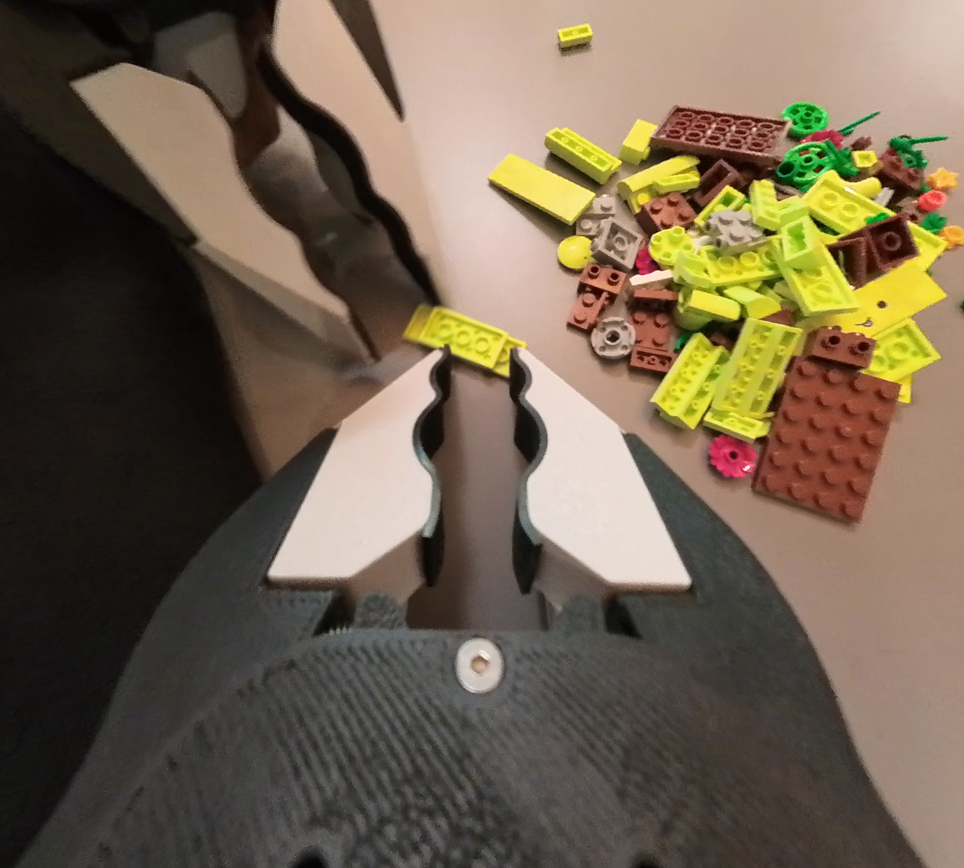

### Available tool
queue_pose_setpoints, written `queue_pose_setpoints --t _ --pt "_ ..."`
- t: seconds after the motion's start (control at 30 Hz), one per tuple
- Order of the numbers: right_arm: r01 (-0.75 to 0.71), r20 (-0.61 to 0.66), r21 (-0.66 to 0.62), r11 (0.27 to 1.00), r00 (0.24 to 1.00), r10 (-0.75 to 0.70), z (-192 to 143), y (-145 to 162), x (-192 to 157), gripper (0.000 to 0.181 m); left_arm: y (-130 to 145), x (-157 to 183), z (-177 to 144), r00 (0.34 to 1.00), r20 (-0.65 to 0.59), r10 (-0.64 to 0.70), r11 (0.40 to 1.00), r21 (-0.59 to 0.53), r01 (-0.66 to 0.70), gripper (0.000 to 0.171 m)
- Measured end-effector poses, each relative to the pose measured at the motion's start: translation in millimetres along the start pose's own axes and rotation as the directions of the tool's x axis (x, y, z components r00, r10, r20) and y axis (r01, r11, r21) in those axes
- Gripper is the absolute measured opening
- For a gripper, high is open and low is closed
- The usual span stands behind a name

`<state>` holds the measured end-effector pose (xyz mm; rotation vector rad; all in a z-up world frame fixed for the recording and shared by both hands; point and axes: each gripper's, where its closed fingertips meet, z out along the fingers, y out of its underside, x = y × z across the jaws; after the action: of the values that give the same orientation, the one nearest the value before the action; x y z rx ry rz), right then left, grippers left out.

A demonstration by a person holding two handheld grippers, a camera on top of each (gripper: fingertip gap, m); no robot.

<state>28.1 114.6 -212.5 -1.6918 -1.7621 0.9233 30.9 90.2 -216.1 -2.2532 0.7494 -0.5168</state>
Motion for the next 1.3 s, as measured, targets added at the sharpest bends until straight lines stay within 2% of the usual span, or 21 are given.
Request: queue_pose_setpoints --t 0.13,0.2,0.23,0.33,0.43,0.53,0.73,0.87,1.03,1.17,1.3 --pt "0.008 0.013 -0.014 1.000 1.000 -0.008 0.7 1.8 1.4 0.022 -1.1 29.6 -3.3 0.987 -0.159 -0.022 1.000 0.019 0.025 0.028" --pt "0.013 0.055 -0.004 1.000 0.998 -0.013 -0.4 0.4 -4.3 0.026 -6.1 30.2 -6.4 0.980 -0.191 -0.064 0.996 0.047 0.074 0.029" --pt "0.019 0.070 0.013 1.000 0.997 -0.020 -1.8 -2.0 -7.0 0.027 -7.6 24.8 -8.2 0.983 -0.170 -0.064 0.995 0.060 0.075 0.029" --pt "0.043 0.111 0.049 0.998 0.993 -0.048 -5.7 -6.7 -13.0 0.028 -10.7 -0.5 -12.3 1.000 -0.007 -0.029 0.996 0.090 0.029 0.040" --pt "0.028 0.153 0.016 0.999 0.988 -0.030 -4.2 -2.0 -16.0 0.028 -1.6 -8.2 -5.6 0.992 0.115 0.044 0.998 0.030 -0.048 0.060" --pt "0.022 0.172 0.007 1.000 0.985 -0.023 -4.0 -0.8 -19.0 0.026 4.7 -7.4 1.4 0.976 0.172 0.131 0.991 -0.032 -0.127 0.069" --pt "0.083 0.204 0.040 0.996 0.975 -0.090 -5.7 -6.0 -22.4 0.025 5.5 -2.7 3.9 0.987 0.106 0.119 0.993 -0.037 -0.115 0.049" --pt "0.216 0.264 0.069 0.974 0.938 -0.226 -5.2 -8.0 -24.6 0.029 4.8 -1.7 5.2 0.988 0.080 0.133 0.991 -0.039 -0.130 0.049" --pt "0.348 0.373 0.078 0.934 0.859 -0.352 -5.5 -1.7 -25.8 0.032 4.4 5.3 7.1 0.979 -0.016 0.202 0.978 -0.041 -0.202 0.049" --pt "0.414 0.433 0.078 0.907 0.806 -0.405 -3.2 2.6 -30.8 0.033 3.2 5.9 8.2 0.975 -0.058 0.216 0.975 -0.040 -0.218 0.048" --pt "0.439 0.447 0.050 0.897 0.793 -0.413 2.3 5.8 -28.0 0.032 3.0 6.5 8.5 0.968 -0.089 0.233 0.971 -0.039 -0.237 0.048"
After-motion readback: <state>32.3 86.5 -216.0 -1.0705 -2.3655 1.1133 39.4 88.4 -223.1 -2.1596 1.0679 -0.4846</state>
